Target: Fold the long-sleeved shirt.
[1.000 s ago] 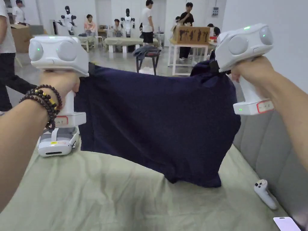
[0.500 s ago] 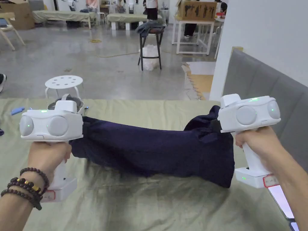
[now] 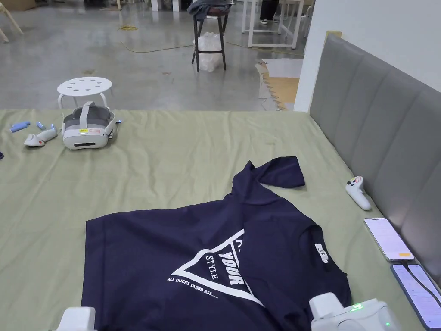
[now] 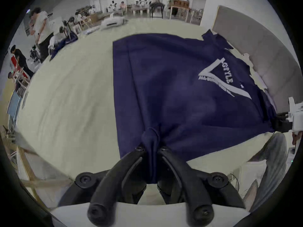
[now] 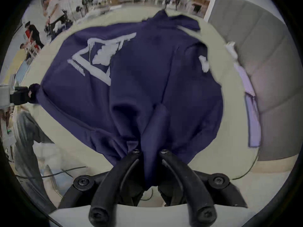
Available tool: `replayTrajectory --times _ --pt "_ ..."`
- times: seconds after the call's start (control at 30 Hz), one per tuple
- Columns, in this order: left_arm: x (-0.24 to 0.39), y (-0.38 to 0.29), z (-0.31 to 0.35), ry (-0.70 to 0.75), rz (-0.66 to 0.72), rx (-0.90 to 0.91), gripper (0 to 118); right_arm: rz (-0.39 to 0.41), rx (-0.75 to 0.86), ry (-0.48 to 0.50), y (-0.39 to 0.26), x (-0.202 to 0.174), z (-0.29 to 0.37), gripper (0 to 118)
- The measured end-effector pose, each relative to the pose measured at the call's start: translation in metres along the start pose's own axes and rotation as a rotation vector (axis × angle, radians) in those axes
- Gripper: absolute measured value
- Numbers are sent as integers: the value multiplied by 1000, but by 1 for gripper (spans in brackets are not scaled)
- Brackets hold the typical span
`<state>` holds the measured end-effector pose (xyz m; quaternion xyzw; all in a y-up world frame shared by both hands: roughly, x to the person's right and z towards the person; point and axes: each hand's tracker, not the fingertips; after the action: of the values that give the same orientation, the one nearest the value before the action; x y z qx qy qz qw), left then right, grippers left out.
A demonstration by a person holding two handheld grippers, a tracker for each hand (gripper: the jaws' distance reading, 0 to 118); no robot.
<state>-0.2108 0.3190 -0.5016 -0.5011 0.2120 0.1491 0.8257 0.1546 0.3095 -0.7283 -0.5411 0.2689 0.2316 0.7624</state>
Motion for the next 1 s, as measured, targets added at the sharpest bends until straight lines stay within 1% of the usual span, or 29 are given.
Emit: replayTrajectory --times 0.03,0.07,0.1,0.13,0.17,0.2,0.23,0.27,0.3,0.33,0.37,0.4,0.43,0.47,0.5,0.53,0.6,0.7,0.8,0.9,0.93,0.97,1.0 --pt "-1 -2 -1 -1 4 5 27 -17 15 -10 1 0 -4 11" --pt "-1 1 0 9 8 14 47 -14 17 -12 2 -4 -3 12" --pt "-2 3 1 16 0 21 76 -13 18 -16 5 -2 -1 22" --pt "9 3 22 56 -23 29 105 -28 35 -37 8 1 7 46" --pt "9 8 29 61 -27 20 111 -32 81 -53 9 5 16 73" --pt "7 10 38 53 -26 27 108 -20 112 -65 12 4 29 98" --pt "4 15 53 15 -14 102 104 -27 150 -47 14 8 43 115" --pt "0 22 62 -26 -6 124 102 -41 193 -26 16 13 55 114" --pt "-2 28 71 -30 3 130 99 -68 248 -4 18 18 68 113" --pt "-2 34 80 -16 8 128 82 -98 279 10 22 23 77 108" --pt "-1 39 87 -10 13 149 53 -127 292 23 25 27 85 93" --pt "-8 48 80 -13 7 179 16 -152 300 36 27 31 92 59" --pt "-8 53 83 -24 -6 203 16 -169 318 47 28 34 96 45" --pt "-8 57 83 -24 -10 212 3 -182 331 51 31 32 100 29" --pt "-5 60 89 -13 -2 255 5 -194 332 45 33 33 99 1" --pt "-8 64 74 -20 3 233 3 -200 342 38 34 35 102 0" --pt "-7 73 72 -48 3 225 3 -180 328 37 36 36 100 0" --pt "-4 85 66 -67 -3 244 3 -188 330 28 36 39 101 0" --pt "-4 112 55 -74 -22 256 3 -187 307 13 35 41 96 0" --pt "-12 155 28 -77 0 257 3 -182 297 12 34 40 90 0" --pt "-18 173 13 -68 12 257 15 -181 292 18 33 39 89 0" --pt "-24 191 -4 -65 14 251 40 -184 288 24 33 38 88 0" --pt "-29 208 -21 -56 18 236 71 -190 285 29 32 39 85 0"
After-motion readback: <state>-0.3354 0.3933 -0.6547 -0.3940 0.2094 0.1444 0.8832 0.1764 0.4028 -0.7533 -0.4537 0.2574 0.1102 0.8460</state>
